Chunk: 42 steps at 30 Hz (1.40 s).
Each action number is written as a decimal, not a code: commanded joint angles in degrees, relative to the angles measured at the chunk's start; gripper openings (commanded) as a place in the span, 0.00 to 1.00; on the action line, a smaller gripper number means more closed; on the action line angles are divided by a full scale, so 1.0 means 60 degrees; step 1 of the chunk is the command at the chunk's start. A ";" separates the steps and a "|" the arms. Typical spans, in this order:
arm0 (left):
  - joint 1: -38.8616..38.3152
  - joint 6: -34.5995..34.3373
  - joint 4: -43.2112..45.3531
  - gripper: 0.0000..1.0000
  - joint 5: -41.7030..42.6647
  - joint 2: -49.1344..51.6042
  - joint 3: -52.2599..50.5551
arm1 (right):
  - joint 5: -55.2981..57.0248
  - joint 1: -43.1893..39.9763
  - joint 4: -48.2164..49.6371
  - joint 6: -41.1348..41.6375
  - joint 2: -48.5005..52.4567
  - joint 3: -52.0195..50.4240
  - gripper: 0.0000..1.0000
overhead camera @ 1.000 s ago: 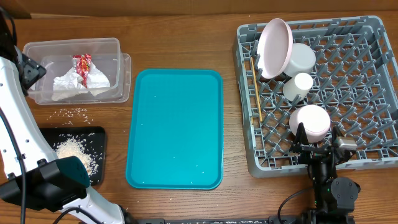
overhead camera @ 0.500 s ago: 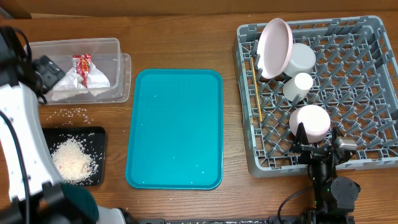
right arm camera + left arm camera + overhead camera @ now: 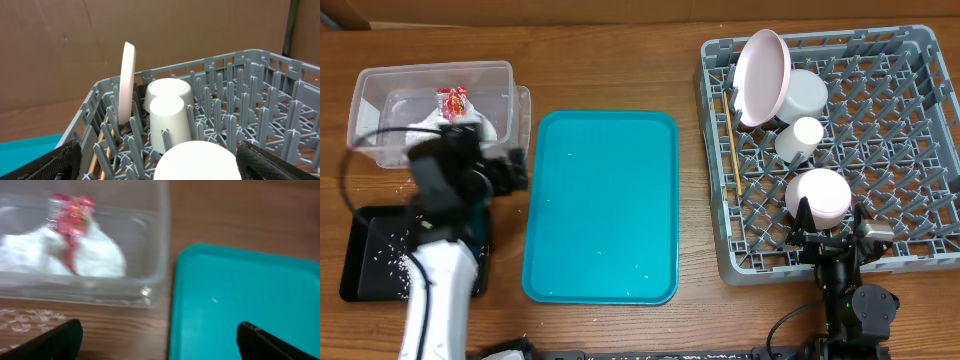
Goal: Sort waste into correct bins and load items into the dishwasher
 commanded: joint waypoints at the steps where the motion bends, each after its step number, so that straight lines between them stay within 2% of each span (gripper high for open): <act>1: -0.0597 0.0474 0.0801 1.00 -0.0182 -0.0820 -0.1224 | 0.0084 -0.0058 0.0055 -0.0029 -0.0113 -0.0098 1.00; 7: -0.0882 0.0470 0.2273 1.00 -0.0623 -0.2313 -0.3264 | 0.0084 -0.0058 0.0055 -0.0029 -0.0113 -0.0098 1.00; 19: -0.1235 0.0470 0.4823 1.00 -0.0947 -0.6929 -0.6969 | 0.0084 -0.0058 0.0051 -0.0029 -0.0113 -0.0098 1.00; 25: -0.1821 0.0477 0.3891 1.00 -0.1636 -0.8546 -0.7100 | 0.0084 -0.0058 0.0055 -0.0029 -0.0113 -0.0098 1.00; 32: -0.1821 0.0470 0.2903 1.00 -0.1392 -0.8881 -0.7100 | 0.0084 -0.0058 0.0055 -0.0029 -0.0113 -0.0098 1.00; 37: -0.1821 0.0470 0.1373 1.00 -0.1417 -0.9318 -0.7100 | 0.0084 -0.0058 0.0055 -0.0029 -0.0113 -0.0098 1.00; 42: -0.1818 0.0470 0.1428 1.00 -0.1446 -1.0338 -0.7100 | 0.0084 -0.0058 0.0055 -0.0029 -0.0113 -0.0098 1.00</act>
